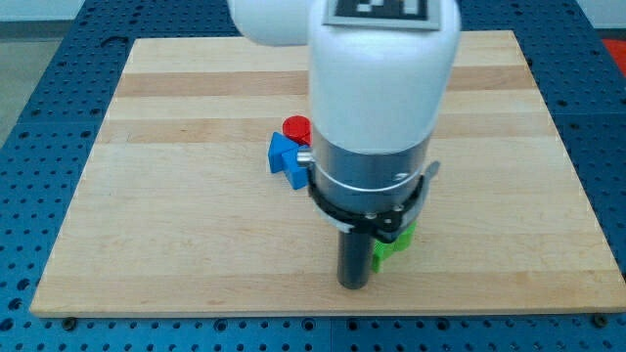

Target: Move blue cube up and slightly left

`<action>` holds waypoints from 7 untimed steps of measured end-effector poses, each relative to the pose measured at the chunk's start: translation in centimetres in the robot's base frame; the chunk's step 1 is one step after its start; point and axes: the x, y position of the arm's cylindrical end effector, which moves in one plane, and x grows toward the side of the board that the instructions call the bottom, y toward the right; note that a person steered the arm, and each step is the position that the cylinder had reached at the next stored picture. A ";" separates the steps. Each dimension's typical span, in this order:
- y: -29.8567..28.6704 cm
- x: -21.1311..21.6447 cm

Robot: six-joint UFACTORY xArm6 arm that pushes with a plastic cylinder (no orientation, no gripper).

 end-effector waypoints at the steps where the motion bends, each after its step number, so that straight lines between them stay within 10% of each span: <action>1: -2.6 0.0; 7: -9.2 -9.2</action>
